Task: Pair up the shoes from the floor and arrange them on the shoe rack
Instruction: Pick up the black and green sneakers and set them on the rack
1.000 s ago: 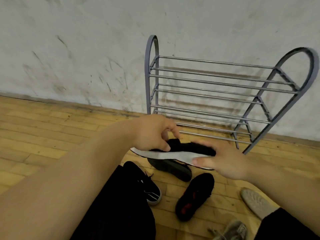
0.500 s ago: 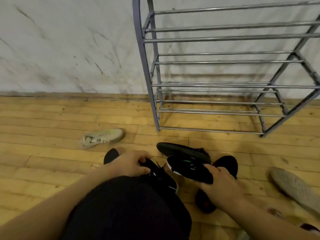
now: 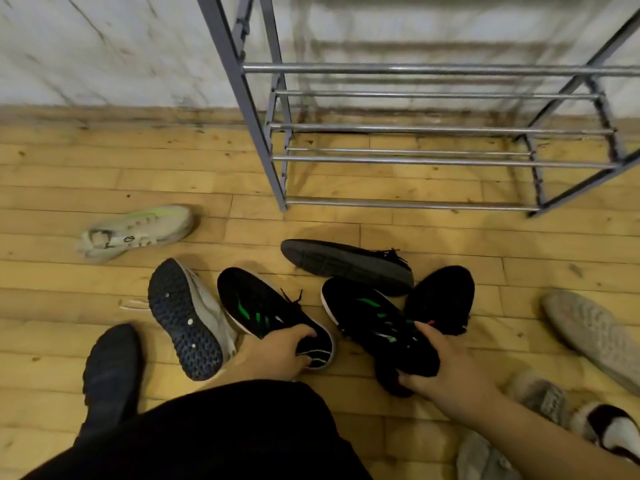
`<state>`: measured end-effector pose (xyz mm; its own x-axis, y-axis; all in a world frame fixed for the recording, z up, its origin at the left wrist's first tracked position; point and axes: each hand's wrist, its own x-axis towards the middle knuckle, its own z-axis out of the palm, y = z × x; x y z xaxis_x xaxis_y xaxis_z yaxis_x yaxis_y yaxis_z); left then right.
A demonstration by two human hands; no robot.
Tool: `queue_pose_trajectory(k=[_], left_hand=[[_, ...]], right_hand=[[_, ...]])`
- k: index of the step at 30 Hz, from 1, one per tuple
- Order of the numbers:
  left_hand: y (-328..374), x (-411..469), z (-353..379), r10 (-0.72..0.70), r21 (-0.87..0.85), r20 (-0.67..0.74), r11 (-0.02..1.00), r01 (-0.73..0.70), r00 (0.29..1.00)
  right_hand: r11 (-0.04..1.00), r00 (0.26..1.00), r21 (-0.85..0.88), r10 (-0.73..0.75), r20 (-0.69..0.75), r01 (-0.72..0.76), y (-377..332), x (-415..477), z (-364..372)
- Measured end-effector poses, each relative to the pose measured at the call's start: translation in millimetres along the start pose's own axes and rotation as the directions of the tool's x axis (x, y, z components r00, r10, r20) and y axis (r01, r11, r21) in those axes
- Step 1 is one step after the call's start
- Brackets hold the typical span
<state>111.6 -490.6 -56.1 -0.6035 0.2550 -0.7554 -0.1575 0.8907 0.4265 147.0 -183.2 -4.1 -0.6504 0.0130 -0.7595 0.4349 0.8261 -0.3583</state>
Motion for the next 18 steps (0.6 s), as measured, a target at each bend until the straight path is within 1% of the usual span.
queue_pose_trajectory(k=[4, 7, 9, 12, 13, 15, 18], left_hand=[[13, -15, -23, 0.031, -0.128, -0.028, 0.991, -0.034, 0.999], [33, -51, -71, 0.056, -0.162, -0.117, 0.984, -0.074, 0.992], [52, -88, -114, 0.045, -0.262, -0.154, 0.961, -0.084, 0.987], [98, -157, -175, 0.088, -0.33, -0.156, 0.934, -0.136, 0.984], [117, -181, -191, 0.111, -0.34, -0.176, 0.926, -0.166, 0.978], [161, -227, -217, 0.176, -0.349, -0.242, 0.902, -0.254, 0.954], [231, -285, -239, 0.275, -0.325, -0.375, 0.855, -0.403, 0.885]], right_hand=[[0.995, 0.999, 0.099, -0.014, 0.029, 0.011, -15, -8, -21], [0.989, 0.997, 0.147, -0.028, 0.069, 0.017, -45, -25, -65], [0.984, 0.997, 0.178, -0.043, 0.069, 0.03, -66, -47, -105], [0.981, 0.994, 0.16, -0.102, -0.029, 0.106, -82, -93, -167], [0.972, 0.992, 0.201, -0.111, -0.061, 0.121, -85, -113, -186], [0.928, 0.989, 0.344, -0.116, -0.089, 0.14, -87, -159, -223], [0.849, 0.979, 0.493, -0.13, -0.155, 0.191, -73, -214, -265]])
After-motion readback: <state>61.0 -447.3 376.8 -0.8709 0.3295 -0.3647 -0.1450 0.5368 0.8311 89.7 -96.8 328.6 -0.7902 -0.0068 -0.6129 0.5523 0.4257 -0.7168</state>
